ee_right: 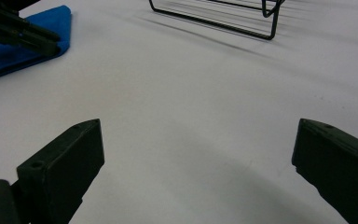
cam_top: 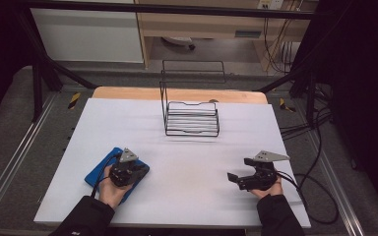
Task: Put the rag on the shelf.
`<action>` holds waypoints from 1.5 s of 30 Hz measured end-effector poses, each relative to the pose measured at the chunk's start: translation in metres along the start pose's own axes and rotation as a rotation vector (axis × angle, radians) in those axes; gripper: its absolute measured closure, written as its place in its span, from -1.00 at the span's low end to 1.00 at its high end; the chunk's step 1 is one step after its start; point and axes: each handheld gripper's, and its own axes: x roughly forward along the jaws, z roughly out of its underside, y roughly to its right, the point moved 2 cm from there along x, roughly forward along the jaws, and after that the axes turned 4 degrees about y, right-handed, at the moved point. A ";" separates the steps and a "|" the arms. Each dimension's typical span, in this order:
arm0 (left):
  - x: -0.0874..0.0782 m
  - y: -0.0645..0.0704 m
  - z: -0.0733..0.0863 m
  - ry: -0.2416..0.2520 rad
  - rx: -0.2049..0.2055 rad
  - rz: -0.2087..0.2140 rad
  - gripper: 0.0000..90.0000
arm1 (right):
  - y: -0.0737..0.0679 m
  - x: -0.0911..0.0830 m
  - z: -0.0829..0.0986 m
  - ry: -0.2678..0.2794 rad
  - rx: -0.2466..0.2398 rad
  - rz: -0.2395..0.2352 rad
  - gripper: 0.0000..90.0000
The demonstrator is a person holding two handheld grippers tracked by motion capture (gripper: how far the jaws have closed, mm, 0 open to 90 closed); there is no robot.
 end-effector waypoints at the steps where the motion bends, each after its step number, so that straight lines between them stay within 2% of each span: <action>1: 0.000 -0.002 0.000 0.001 -0.009 0.001 0.80 | -0.001 0.000 0.000 -0.001 0.006 -0.002 -0.94; 3: 0.000 -0.002 0.000 0.001 -0.011 0.001 0.83 | -0.001 0.001 0.000 -0.003 0.000 -0.002 -0.94; 7: 0.000 -0.001 0.000 -0.001 0.012 -0.005 0.93 | -0.001 0.000 0.000 -0.004 0.000 -0.002 -0.94; 8: 0.000 0.000 0.000 0.005 0.031 -0.009 0.94 | 0.000 0.000 0.000 -0.004 -0.002 -0.002 -0.94; 10: -0.001 0.000 0.000 0.006 0.043 -0.012 0.96 | 0.000 0.000 0.000 -0.003 -0.001 -0.002 -0.94; 14: -0.005 0.000 -0.001 0.038 0.062 0.006 0.97 | -0.001 -0.001 -0.001 0.000 0.001 -0.003 -0.94; 18: -0.012 0.003 -0.003 0.082 0.073 0.040 0.97 | -0.001 -0.001 -0.001 0.002 0.000 -0.003 -0.94; 22: -0.016 0.007 -0.004 0.101 0.090 0.077 0.97 | -0.001 -0.001 -0.001 0.003 0.000 -0.004 -0.93; 23: -0.017 0.010 -0.005 0.105 0.100 0.104 0.97 | -0.001 -0.001 -0.001 0.004 -0.001 -0.004 -0.93; 24: -0.017 0.010 -0.005 0.105 0.100 0.104 0.97 | -0.001 -0.001 -0.001 0.004 0.000 -0.005 -0.93; 27: -0.018 0.021 -0.007 0.122 0.114 0.154 0.97 | -0.001 -0.001 -0.001 0.004 0.000 -0.005 -0.93; 28: -0.018 0.021 -0.007 0.122 0.114 0.154 0.97 | -0.001 -0.001 -0.001 0.005 -0.002 -0.006 -0.93; 34: -0.016 0.041 -0.009 0.127 0.122 0.225 0.97 | -0.002 0.000 -0.002 0.001 -0.005 -0.008 -0.93; 37: -0.013 0.045 -0.007 0.117 0.112 0.228 0.96 | -0.003 0.001 -0.002 0.000 -0.002 -0.009 -0.93; 38: -0.011 0.043 -0.006 0.114 0.083 0.230 0.92 | -0.004 0.002 -0.002 -0.001 -0.005 -0.011 -0.93; 39: -0.011 0.043 -0.006 0.114 0.083 0.230 0.89 | -0.004 0.002 -0.002 -0.001 -0.003 -0.013 -0.93; 41: -0.011 0.039 -0.006 0.112 0.041 0.231 0.66 | -0.006 0.003 -0.003 0.001 -0.003 -0.015 -0.92; 42: -0.013 0.037 -0.007 0.114 0.022 0.223 0.66 | -0.006 0.003 -0.003 0.001 -0.003 -0.015 -0.92; 44: -0.018 0.033 -0.009 0.126 -0.003 0.219 0.31 | -0.010 0.006 -0.007 0.000 -0.004 -0.021 -0.90; 45: -0.020 0.030 -0.010 0.130 -0.013 0.216 0.20 | -0.012 0.008 -0.008 -0.001 -0.002 -0.023 -0.90</action>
